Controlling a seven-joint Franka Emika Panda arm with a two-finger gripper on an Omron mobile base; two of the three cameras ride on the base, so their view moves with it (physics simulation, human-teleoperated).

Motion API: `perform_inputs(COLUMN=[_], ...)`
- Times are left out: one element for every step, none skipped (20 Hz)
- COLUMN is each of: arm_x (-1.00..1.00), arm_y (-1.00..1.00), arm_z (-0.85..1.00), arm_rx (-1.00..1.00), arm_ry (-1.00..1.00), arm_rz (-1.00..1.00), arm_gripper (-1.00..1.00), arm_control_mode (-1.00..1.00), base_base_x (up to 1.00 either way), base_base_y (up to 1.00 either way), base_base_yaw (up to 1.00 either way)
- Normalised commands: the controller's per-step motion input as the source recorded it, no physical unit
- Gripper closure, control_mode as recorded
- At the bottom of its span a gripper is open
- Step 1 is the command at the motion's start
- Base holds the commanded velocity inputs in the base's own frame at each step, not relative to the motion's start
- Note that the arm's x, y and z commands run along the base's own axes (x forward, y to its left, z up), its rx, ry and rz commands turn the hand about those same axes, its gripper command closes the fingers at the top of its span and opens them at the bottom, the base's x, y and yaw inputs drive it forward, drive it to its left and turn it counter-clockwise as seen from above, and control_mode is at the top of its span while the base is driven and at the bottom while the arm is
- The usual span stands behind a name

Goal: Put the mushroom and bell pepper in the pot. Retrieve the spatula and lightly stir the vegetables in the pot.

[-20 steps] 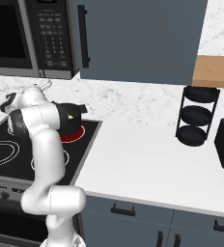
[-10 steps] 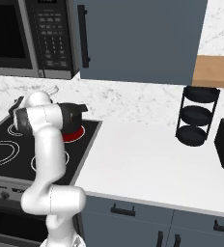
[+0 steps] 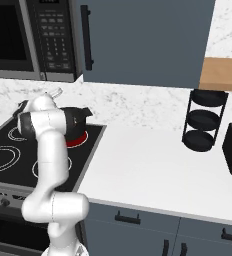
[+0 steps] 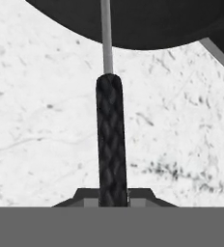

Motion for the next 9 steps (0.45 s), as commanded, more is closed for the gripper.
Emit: perform_inputs(arm_x=[-0.41, -0.58, -0.6, -0.63, -0.55, -0.36, -0.36, -0.1, 0.0], arm_y=[-0.02, 0.0, 0.0, 0.0, 0.0, 0.0, 0.0, 0.0, -0.06], arm_z=[0.0, 0.0, 0.14, 0.23, 0.15, 0.06, 0.0, 0.0, 0.0], arm_rx=[0.14, 0.18, 0.21, 0.22, 0.23, 0.23, 0.22, 0.21, 0.16], arm_ry=[-0.12, -0.12, -0.12, -0.13, -0.11, -0.09, -0.09, -0.07, -0.09], arm_rz=[0.05, 0.07, 0.07, 0.08, 0.08, 0.07, 0.07, 0.05, 0.04], arm_gripper=[1.0, 1.0, 1.0, 1.0, 1.0, 1.0, 1.0, 1.0, 1.0], arm_control_mode=[-1.0, -1.0, -1.0, -1.0, -1.0, -1.0, -1.0, -1.0, -1.0], base_base_x=[0.0, 0.0, 0.0, 0.0, 0.0, 0.0, 0.0, 0.0, 0.0], base_base_y=[0.0, 0.0, 0.0, 0.0, 0.0, 0.0, 0.0, 0.0, 0.0], base_base_yaw=[0.0, 0.0, 0.0, 0.0, 0.0, 0.0, 0.0, 0.0, 0.0])
